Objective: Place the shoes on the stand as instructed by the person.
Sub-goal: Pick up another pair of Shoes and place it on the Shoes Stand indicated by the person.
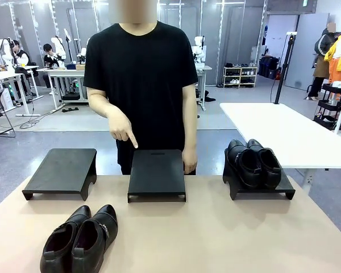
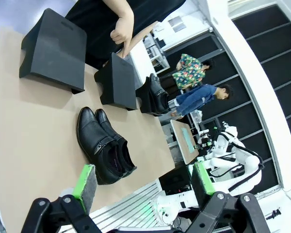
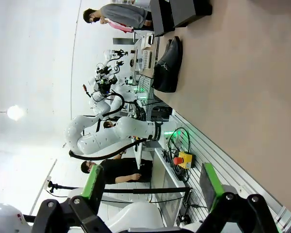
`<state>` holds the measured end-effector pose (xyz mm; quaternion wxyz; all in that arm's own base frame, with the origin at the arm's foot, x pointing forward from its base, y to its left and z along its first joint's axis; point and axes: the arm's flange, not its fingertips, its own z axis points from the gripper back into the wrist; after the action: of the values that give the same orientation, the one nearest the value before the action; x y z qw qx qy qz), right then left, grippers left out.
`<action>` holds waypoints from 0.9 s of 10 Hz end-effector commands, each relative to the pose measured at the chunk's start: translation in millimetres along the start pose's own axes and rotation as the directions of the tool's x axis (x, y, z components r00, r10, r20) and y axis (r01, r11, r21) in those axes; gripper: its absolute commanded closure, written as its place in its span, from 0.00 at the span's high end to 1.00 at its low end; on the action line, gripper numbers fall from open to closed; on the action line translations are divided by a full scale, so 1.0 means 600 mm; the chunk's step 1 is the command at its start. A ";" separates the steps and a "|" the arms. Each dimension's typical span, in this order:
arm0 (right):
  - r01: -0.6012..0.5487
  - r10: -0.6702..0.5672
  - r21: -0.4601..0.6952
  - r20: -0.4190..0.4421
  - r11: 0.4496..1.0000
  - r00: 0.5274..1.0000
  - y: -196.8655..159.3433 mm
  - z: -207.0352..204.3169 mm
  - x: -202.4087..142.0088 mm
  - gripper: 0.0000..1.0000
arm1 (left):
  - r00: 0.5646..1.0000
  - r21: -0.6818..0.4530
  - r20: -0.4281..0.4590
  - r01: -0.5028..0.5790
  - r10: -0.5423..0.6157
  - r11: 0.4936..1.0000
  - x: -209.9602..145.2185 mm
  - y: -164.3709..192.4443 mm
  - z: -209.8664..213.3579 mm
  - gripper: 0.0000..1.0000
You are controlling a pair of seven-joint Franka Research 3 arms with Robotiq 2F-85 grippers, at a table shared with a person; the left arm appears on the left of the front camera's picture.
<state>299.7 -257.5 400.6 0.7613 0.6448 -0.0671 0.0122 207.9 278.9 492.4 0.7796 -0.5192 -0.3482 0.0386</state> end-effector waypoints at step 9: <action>0.000 0.000 -0.015 -0.011 1.000 1.000 0.004 0.000 -0.005 1.00 | 0.925 0.592 -0.374 0.181 0.068 0.786 -0.058 -0.259 -0.342 1.00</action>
<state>299.7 -257.0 401.4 0.7617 0.6443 -0.0671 0.0132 244.1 43.6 568.8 0.9476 -0.2615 -0.1819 0.0235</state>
